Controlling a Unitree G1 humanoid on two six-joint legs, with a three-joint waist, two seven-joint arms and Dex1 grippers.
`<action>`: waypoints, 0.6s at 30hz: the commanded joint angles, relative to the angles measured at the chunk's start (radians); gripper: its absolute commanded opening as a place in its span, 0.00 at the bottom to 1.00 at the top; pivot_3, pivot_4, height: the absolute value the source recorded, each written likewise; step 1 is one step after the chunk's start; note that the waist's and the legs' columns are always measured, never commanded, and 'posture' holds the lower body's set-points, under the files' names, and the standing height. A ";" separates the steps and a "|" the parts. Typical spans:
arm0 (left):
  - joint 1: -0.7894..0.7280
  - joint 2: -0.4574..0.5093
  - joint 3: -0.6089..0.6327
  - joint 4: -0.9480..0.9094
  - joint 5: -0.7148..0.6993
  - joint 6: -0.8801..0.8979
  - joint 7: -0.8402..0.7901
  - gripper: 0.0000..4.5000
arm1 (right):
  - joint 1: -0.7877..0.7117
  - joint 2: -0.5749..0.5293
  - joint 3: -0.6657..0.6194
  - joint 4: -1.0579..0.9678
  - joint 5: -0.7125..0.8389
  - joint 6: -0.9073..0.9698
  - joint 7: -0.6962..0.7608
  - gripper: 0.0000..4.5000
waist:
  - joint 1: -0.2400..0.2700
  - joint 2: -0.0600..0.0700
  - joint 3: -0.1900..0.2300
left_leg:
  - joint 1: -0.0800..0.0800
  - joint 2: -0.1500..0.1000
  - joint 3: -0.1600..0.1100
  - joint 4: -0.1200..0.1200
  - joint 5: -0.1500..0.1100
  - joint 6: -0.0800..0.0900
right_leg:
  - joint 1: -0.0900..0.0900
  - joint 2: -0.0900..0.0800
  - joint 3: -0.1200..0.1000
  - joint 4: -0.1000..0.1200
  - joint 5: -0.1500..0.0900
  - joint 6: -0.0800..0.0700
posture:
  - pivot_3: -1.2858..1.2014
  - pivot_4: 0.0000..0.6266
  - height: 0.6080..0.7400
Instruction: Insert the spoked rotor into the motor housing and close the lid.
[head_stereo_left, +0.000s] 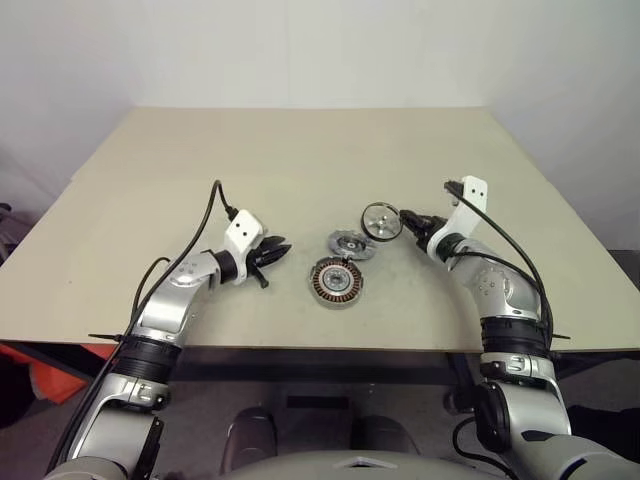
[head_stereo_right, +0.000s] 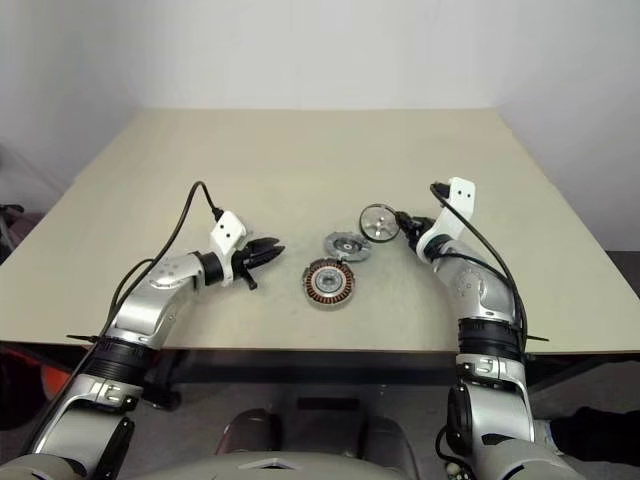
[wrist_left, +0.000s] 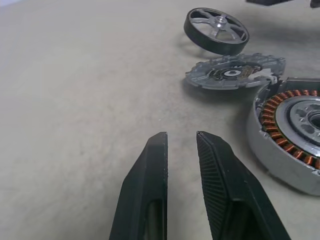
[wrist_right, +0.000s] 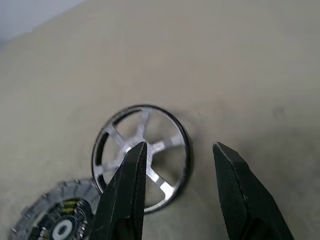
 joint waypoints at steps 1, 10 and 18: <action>-0.011 0.006 0.009 -0.022 0.001 -0.015 -0.001 0.22 | -0.035 0.020 -0.081 0.003 0.081 0.052 -0.014 0.51 | 0.001 0.000 0.000 | 0.000 0.000 0.000 0.000 0.000 0.000 | 0.000 0.000 0.000 0.000 0.000 0.000 | 0.52 0.00 1.00; -0.004 0.022 0.015 -0.029 0.001 -0.012 -0.003 0.22 | -0.097 0.100 -0.241 0.103 0.217 0.138 -0.109 0.51 | 0.001 0.000 0.000 | 0.000 0.000 0.000 0.000 0.000 0.000 | 0.000 0.000 0.000 0.000 0.000 0.000 | 0.52 0.00 1.00; -0.002 0.037 0.016 -0.032 0.001 -0.007 -0.002 0.22 | -0.123 0.154 -0.279 0.138 0.274 0.155 -0.142 0.51 | 0.001 0.000 0.000 | 0.000 0.000 0.000 0.000 0.000 0.000 | 0.000 0.000 0.000 0.000 0.000 0.000 | 0.52 0.00 1.00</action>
